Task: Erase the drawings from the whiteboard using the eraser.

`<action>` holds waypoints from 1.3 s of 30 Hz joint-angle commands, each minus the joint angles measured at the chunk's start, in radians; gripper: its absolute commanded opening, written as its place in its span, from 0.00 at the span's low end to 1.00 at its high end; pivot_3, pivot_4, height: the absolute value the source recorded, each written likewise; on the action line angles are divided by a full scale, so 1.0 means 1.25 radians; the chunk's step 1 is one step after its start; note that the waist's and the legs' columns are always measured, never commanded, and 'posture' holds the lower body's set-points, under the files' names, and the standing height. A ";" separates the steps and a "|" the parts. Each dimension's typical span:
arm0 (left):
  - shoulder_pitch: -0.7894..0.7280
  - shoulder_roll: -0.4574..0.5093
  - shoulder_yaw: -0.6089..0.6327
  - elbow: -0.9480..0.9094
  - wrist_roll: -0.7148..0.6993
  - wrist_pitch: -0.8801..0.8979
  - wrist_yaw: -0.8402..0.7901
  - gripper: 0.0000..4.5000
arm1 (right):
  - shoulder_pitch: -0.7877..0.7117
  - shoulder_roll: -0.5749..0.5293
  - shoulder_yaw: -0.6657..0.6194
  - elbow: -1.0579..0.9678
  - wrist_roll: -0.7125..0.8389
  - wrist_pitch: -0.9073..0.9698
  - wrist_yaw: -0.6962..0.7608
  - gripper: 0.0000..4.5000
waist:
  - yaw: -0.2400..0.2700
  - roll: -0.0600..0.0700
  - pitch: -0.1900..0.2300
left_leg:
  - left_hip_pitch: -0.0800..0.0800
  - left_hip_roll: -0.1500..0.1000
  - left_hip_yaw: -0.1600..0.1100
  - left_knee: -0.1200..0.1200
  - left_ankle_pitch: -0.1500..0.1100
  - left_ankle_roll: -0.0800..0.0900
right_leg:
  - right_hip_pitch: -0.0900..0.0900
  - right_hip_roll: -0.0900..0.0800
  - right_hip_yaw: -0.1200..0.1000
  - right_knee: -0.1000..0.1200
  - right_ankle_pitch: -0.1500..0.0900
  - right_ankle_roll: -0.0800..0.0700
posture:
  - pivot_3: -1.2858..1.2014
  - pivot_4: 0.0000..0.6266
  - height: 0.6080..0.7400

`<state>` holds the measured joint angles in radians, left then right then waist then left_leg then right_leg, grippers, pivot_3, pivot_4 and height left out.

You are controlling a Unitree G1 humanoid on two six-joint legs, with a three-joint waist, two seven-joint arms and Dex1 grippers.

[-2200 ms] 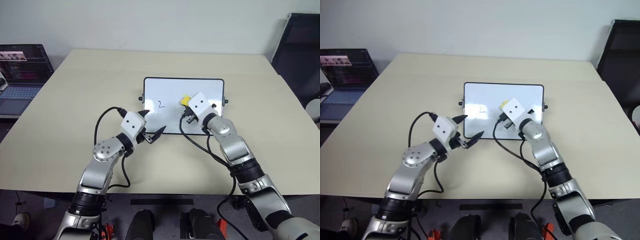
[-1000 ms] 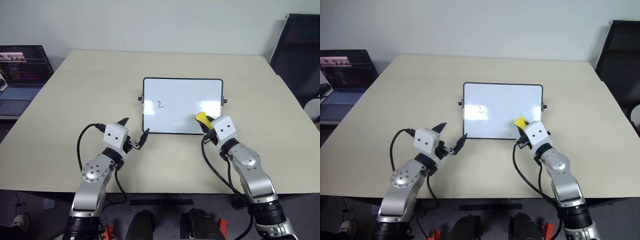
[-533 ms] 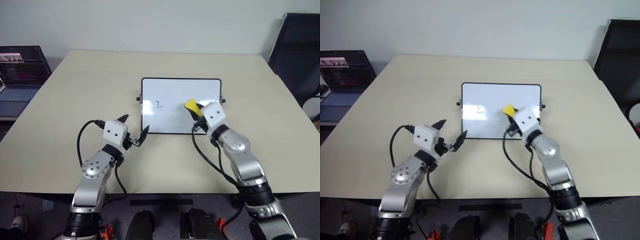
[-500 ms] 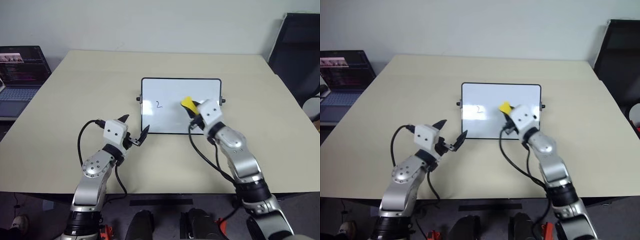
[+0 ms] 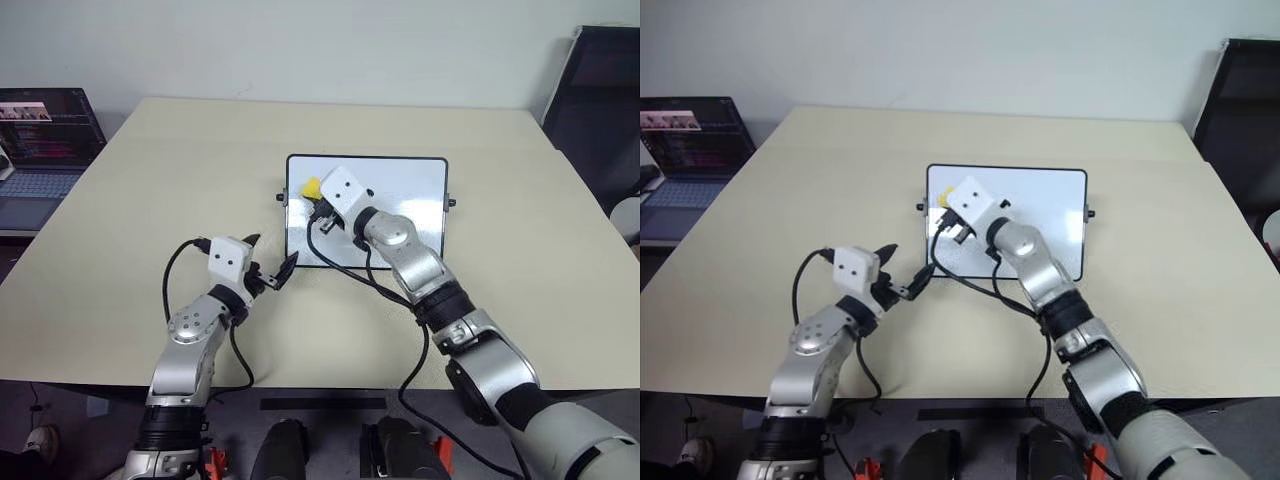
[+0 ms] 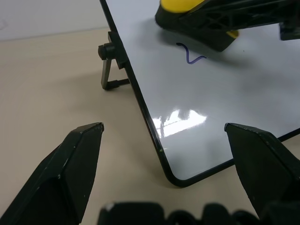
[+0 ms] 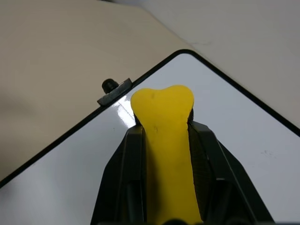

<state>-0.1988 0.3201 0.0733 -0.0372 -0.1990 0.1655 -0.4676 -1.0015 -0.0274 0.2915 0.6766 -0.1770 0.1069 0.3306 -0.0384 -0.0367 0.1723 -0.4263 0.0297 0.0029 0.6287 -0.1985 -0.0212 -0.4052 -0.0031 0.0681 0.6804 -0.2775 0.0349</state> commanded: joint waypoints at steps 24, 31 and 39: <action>-0.001 0.013 0.025 -0.114 -0.013 0.045 0.028 1.00 | 0.241 -0.139 0.130 -0.253 -0.150 0.086 0.128 0.21 | 0.003 0.000 -0.001 | 0.005 0.000 0.000 0.001 0.000 0.000 | 0.005 0.000 0.001 0.001 0.000 0.000 | 0.52 0.24 1.00; 0.000 0.011 0.019 -0.129 -0.014 0.058 0.028 1.00 | 0.186 -0.097 0.024 -0.245 -0.074 0.063 0.058 0.21 | 0.004 0.000 0.000 | 0.011 0.000 -0.001 0.001 0.000 0.000 | 0.011 0.000 0.000 -0.001 -0.001 0.001 | 0.52 0.24 1.00; -0.013 0.020 0.012 -0.121 -0.028 0.058 0.001 1.00 | 0.295 -0.153 -0.051 -0.464 -0.044 0.124 0.062 0.21 | 0.005 0.000 0.000 | 0.007 0.000 -0.001 -0.001 -0.001 -0.002 | 0.008 -0.001 0.000 -0.003 -0.001 0.000 | 0.52 0.24 1.00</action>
<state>-0.1966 0.3338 0.0844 -0.1531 -0.2213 0.2513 -0.4549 -0.6363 -0.2157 0.2637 0.1842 -0.2579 0.2402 0.4083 -0.0320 -0.0370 0.1724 -0.4182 0.0300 0.0018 0.6266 -0.2005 -0.0237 -0.3959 -0.0034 0.0678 0.6775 -0.2792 0.0346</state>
